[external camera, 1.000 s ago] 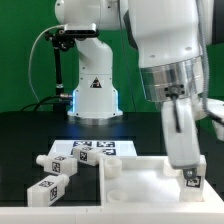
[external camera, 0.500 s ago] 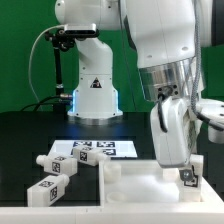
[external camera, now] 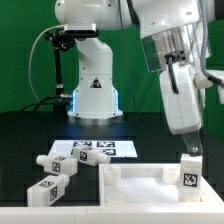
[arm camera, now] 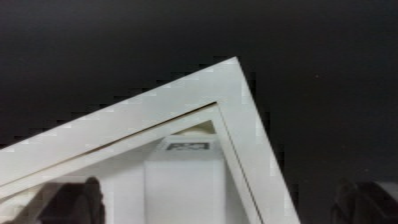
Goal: Assemble one leg
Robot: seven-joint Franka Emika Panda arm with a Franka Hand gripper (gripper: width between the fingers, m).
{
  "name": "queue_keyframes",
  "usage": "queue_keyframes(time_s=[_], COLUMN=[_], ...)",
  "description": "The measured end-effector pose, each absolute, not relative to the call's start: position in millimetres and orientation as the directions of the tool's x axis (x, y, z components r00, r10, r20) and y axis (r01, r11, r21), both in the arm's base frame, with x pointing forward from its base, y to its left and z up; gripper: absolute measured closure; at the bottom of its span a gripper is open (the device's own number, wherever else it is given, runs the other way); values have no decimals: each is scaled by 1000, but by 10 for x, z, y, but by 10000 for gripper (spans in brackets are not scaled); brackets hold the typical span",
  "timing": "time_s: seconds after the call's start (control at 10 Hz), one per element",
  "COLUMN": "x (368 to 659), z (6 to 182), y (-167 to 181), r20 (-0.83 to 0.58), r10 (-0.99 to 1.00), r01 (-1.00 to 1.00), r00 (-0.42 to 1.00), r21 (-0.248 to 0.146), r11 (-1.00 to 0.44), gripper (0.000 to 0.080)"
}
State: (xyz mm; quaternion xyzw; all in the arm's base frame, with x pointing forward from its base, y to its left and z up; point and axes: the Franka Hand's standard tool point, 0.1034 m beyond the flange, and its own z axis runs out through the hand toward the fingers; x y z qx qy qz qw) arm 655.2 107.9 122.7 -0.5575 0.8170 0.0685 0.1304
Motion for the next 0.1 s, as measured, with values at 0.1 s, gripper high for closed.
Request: queue_keyframes(time_s=[0.1], x=[6565], z=[1237], y=[1071], r20=[-290], r10=[-893], r01=[-929], r00=[-344], r21=[-38], r11=[369], gripper=[151])
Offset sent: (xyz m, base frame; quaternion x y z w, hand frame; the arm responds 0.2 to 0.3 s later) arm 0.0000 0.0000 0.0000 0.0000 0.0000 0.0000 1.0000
